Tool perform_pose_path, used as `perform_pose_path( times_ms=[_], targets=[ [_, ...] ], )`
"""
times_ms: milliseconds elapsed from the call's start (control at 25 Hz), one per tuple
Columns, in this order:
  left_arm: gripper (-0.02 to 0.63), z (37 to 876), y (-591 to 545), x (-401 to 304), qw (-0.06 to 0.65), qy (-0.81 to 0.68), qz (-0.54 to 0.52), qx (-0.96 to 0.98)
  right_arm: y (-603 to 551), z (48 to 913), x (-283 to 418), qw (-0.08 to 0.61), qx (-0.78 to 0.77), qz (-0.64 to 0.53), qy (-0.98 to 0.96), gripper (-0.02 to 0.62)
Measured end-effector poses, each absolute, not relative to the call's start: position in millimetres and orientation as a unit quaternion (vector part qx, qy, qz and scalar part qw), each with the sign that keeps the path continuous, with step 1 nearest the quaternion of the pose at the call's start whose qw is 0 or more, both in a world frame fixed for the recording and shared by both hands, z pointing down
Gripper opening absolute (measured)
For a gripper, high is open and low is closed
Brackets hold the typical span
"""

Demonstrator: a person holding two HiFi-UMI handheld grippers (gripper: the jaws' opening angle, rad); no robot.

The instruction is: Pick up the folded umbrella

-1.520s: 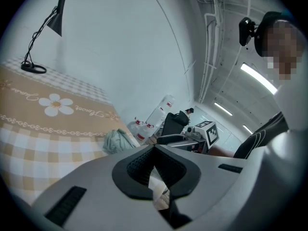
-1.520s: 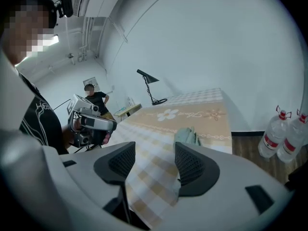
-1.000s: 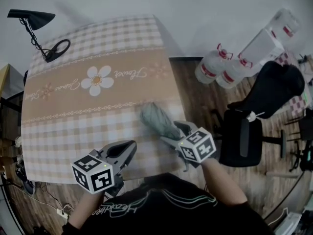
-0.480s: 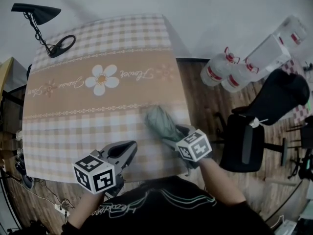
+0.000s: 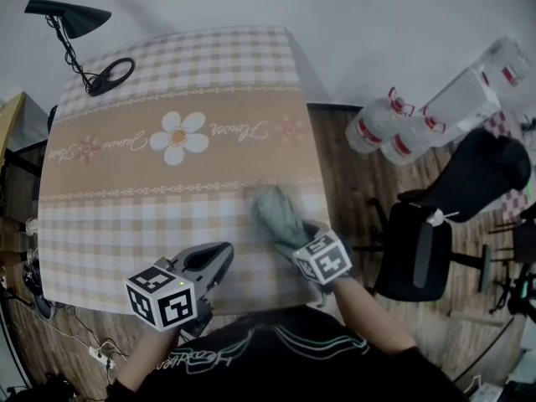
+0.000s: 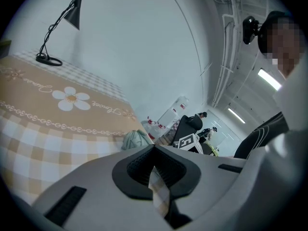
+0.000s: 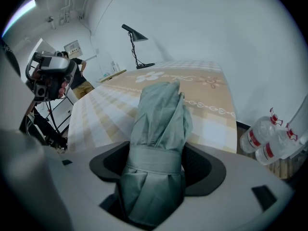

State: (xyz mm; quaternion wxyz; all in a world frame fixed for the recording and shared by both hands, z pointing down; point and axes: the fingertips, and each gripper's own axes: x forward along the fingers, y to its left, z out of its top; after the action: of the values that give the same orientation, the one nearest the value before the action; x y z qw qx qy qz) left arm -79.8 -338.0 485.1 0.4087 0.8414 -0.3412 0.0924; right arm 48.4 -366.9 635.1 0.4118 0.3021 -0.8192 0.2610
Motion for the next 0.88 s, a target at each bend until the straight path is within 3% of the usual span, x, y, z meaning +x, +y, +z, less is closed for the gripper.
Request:
perform_pose_path(
  times_ms=[880],
  targets=[
    [-0.003, 482.6, -320.5, -95.0, 0.407, -0.358, 0.083, 0.836, -370.3, 636.7, 52.8, 0.429, 0.315, 0.251, -0.809, 0.288]
  ],
)
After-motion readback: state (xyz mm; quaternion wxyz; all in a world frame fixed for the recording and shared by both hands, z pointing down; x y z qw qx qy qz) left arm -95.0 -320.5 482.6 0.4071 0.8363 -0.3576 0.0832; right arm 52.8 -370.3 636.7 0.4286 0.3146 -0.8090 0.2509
